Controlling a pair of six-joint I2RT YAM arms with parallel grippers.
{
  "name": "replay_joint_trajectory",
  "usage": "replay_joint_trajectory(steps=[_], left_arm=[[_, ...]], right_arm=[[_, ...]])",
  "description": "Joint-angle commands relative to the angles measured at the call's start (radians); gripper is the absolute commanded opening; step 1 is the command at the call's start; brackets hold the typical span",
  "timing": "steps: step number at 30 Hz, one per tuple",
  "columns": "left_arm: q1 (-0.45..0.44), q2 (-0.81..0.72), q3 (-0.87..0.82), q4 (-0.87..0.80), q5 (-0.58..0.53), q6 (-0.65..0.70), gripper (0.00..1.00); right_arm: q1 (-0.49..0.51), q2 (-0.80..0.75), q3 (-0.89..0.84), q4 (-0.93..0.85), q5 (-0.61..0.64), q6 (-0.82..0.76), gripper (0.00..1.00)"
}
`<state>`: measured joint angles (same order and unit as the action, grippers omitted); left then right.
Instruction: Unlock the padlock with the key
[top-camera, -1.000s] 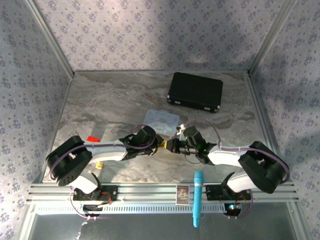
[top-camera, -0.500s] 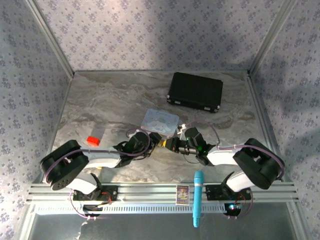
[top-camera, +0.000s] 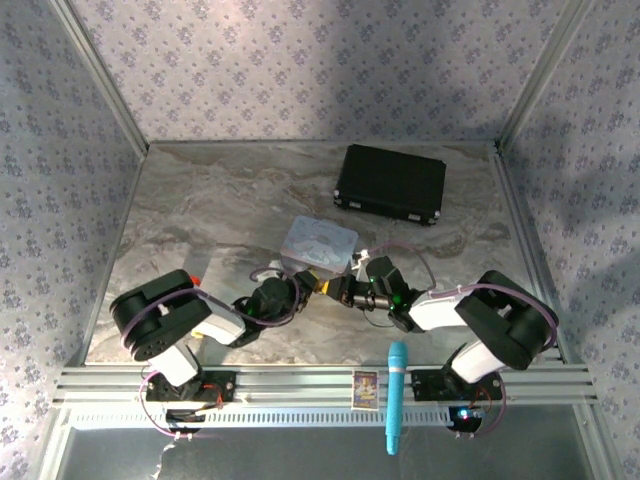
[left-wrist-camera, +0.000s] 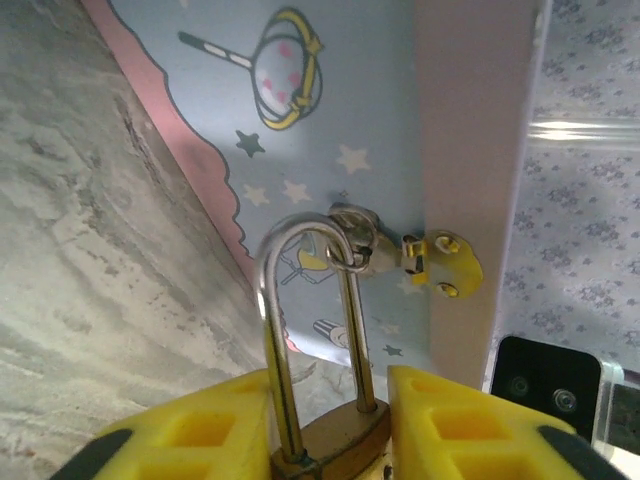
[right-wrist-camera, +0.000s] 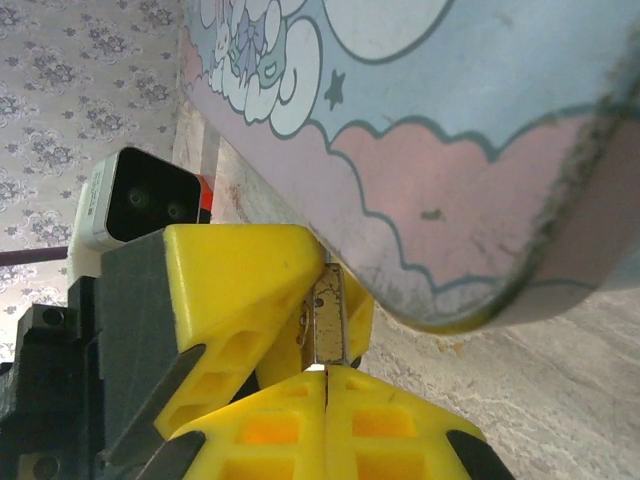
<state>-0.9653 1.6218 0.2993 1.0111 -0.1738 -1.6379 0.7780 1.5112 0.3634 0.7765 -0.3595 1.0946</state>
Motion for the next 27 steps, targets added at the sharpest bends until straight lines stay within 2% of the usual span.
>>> replay_joint_trajectory(steps=[1,9,13,17,20,23,24,27], left_arm=[[-0.01,-0.005,-0.016,0.137,-0.04,-0.026,0.24],[-0.01,-0.099,0.0,-0.042,-0.048,-0.004,0.03],[-0.006,-0.147,0.011,-0.141,-0.044,0.01,0.0],[0.005,-0.175,0.04,-0.239,-0.006,0.034,0.0],[0.019,-0.191,0.084,-0.36,0.038,0.049,0.0],[0.04,-0.205,0.142,-0.523,0.098,0.052,0.0],[0.041,-0.213,0.155,-0.56,0.105,0.053,0.0],[0.045,-0.244,0.187,-0.662,0.107,0.061,0.0]], right_arm=[[0.013,0.016,0.016,0.04,0.009,0.02,0.0],[0.022,0.038,0.045,0.013,0.014,0.006,0.0],[0.023,0.02,0.048,-0.037,0.029,-0.02,0.2],[0.025,-0.028,0.071,-0.171,0.055,-0.087,0.3],[0.046,-0.105,0.131,-0.425,0.124,-0.239,0.35],[0.093,-0.185,0.217,-0.686,0.237,-0.454,0.45],[0.108,-0.201,0.24,-0.76,0.279,-0.536,0.49],[0.116,-0.204,0.284,-0.889,0.33,-0.668,0.71]])
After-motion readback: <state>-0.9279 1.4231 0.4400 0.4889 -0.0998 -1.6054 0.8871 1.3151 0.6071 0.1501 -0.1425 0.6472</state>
